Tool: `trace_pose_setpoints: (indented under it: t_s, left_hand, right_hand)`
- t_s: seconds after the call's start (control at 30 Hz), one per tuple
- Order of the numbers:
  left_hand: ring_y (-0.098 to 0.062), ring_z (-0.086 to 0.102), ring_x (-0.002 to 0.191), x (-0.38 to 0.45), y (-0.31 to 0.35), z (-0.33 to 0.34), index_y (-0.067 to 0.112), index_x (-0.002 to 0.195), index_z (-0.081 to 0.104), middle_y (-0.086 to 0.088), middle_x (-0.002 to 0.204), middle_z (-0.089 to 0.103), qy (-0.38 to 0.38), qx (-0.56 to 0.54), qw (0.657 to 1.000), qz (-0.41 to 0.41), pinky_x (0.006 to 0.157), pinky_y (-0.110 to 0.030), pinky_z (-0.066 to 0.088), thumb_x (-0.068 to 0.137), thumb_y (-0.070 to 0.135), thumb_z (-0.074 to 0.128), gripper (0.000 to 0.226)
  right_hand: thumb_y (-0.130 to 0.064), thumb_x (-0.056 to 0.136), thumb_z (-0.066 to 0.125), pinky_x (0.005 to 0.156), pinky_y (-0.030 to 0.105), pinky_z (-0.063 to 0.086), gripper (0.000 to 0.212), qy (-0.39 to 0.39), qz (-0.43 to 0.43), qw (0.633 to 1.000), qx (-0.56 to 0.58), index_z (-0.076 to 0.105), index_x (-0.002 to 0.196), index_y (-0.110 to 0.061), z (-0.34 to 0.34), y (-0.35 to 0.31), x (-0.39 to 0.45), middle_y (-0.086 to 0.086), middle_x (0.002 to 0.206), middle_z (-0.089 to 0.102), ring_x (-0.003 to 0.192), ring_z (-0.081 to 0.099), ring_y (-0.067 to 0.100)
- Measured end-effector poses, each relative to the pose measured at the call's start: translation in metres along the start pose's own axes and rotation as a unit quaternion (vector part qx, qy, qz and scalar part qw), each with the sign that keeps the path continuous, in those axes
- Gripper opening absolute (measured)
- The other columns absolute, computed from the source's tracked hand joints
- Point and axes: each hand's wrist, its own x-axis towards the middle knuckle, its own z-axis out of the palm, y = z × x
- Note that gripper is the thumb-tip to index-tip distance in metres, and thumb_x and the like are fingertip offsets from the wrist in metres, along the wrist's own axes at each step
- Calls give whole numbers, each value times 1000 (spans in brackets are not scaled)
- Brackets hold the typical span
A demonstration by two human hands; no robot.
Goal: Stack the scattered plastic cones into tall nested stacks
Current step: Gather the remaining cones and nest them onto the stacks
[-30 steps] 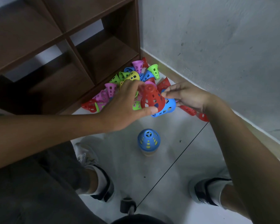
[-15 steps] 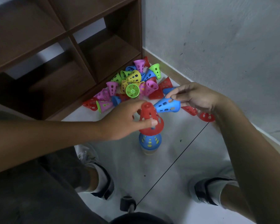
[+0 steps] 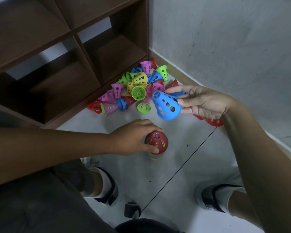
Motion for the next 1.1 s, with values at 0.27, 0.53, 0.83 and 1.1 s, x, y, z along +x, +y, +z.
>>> trace_pose_setpoints:
  t_s: [0.27, 0.53, 0.83, 1.1]
  left_hand:
    - [-15, 47, 126, -5, -34, -2, 27, 141, 46, 6, 137, 50, -53, 53, 996, -52, 104, -39, 43, 73, 70, 66, 83]
    - [-18, 50, 120, -5, -81, -20, 25, 137, 51, 3, 132, 51, -64, 120, 985, -106, 97, -38, 46, 77, 49, 78, 70]
    - [-22, 59, 106, 8, -138, -38, 18, 128, 59, -8, 124, 62, -14, 135, 973, -185, 87, -32, 48, 82, 36, 78, 53]
    - [-24, 62, 106, 20, -155, -33, 8, 130, 58, -10, 123, 64, 7, 85, 968, -235, 89, -34, 52, 87, 35, 73, 53]
  right_hand:
    - [1, 83, 64, 94, 36, 56, 52, -89, 35, 995, 14, 58, 134, -4, 11, 17, 8, 22, 133, 60, 115, 66, 28]
    - [7, 92, 54, 96, 37, 55, 50, -138, 79, 987, 16, 52, 141, -6, 11, 44, 16, 23, 130, 60, 114, 65, 29]
    - [12, 90, 55, 105, 40, 48, 48, -156, 113, 979, -61, 55, 136, -3, 12, 43, 21, 29, 143, 47, 130, 51, 36]
    - [5, 87, 65, 86, 29, 54, 47, -151, 165, 962, -159, 61, 132, -9, 5, 45, 28, 29, 134, 52, 105, 63, 23]
